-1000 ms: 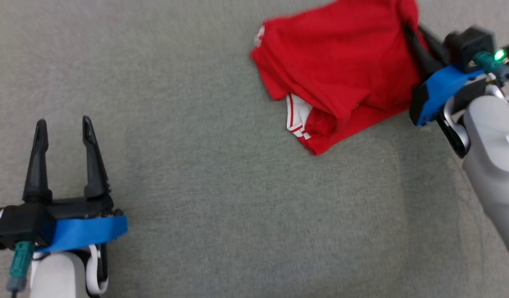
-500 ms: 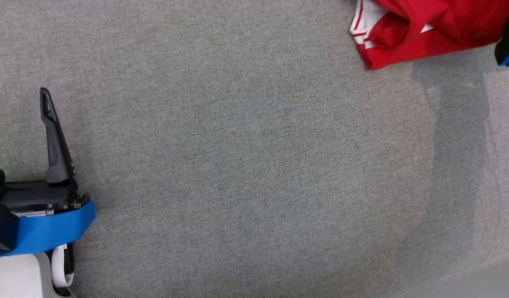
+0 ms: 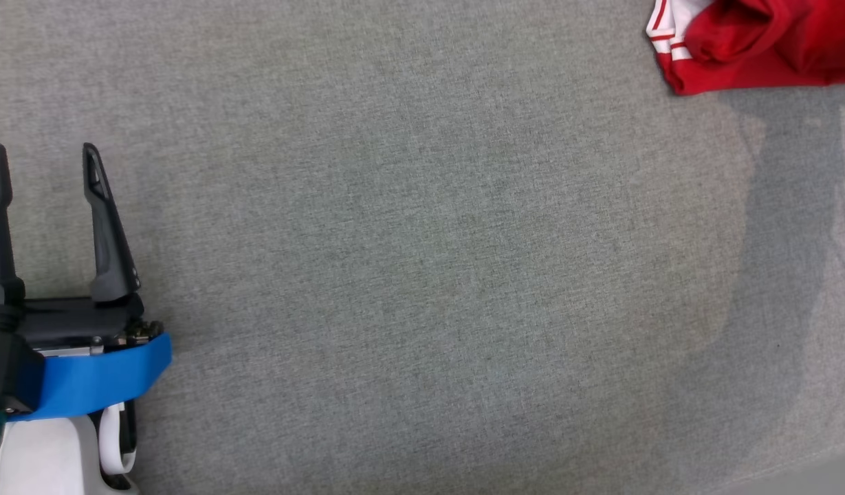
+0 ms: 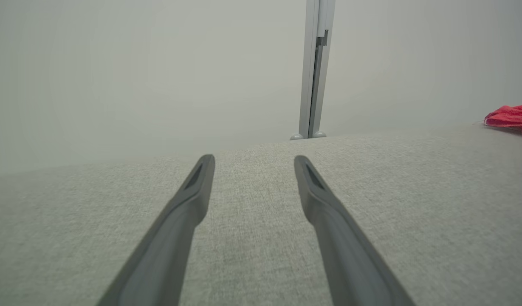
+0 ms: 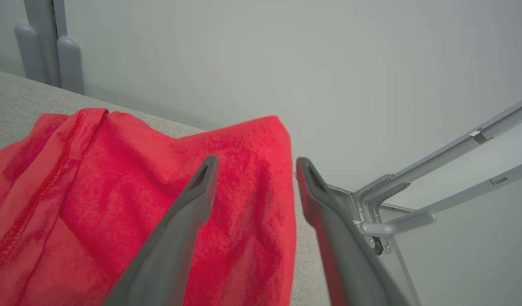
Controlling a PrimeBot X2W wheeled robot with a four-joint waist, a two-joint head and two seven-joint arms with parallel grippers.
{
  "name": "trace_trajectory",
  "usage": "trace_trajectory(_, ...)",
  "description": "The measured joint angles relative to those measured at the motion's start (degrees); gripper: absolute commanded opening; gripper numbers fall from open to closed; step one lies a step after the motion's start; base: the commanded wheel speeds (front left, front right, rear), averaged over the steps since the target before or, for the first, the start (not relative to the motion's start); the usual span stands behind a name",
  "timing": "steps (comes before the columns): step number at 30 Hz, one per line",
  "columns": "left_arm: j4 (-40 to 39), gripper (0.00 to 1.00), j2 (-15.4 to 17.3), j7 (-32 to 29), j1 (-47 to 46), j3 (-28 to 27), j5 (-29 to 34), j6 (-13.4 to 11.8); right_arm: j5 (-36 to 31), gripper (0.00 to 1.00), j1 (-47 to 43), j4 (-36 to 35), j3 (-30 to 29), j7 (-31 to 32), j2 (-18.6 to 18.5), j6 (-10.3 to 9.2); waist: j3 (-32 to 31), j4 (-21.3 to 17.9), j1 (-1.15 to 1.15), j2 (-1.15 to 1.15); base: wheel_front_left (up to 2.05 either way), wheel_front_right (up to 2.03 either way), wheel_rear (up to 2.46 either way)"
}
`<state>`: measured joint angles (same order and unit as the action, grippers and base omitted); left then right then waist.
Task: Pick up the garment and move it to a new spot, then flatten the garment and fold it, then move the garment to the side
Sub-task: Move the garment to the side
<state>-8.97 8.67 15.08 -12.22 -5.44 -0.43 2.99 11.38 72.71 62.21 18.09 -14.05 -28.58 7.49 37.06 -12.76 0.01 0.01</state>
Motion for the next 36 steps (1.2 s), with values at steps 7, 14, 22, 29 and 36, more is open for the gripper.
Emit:
trace_trajectory(7, 2.55, 1.0, -1.52, -0.01, 0.93, 0.24, -1.12, -0.44, -1.37, 1.0, -1.82, -1.49, -1.87, -0.91, 1.27, 0.0, -5.04, 2.23, -0.01, 0.0, 0.0, 0.0, 0.0)
trace_trajectory(14, 5.44, 1.0, -3.16, 0.0, 5.16, -0.87, -2.58, -0.89, -1.23, 1.0, -12.62, -14.17, -3.65, -0.98, 6.81, 0.0, -12.57, 4.91, -0.02, -0.02, 0.0, 0.0, 0.0)
trace_trajectory(22, 8.83, 1.0, -4.43, -0.01, 9.7, -1.71, -3.66, -0.88, -1.02, 1.0, -27.58, -24.65, -5.87, -0.98, 13.71, 0.0, -19.73, 7.65, -0.02, -0.02, 0.0, 0.0, 0.0)
trace_trajectory(29, 11.84, 1.0, -5.2, -0.01, 11.68, -1.63, -4.09, -0.43, -0.79, 1.0, -41.11, -30.0, -10.39, -0.98, 17.9, 0.0, -23.77, 9.89, -0.01, -0.02, 0.0, 0.0, 0.0)
trace_trajectory(36, 14.71, 1.0, -5.47, -0.01, 13.54, -1.53, -4.12, -0.14, -1.26, 1.0, -54.05, -34.79, -15.52, -0.98, 21.36, 0.0, -27.36, 11.48, -0.01, -0.03, 0.0, 0.0, 0.0)
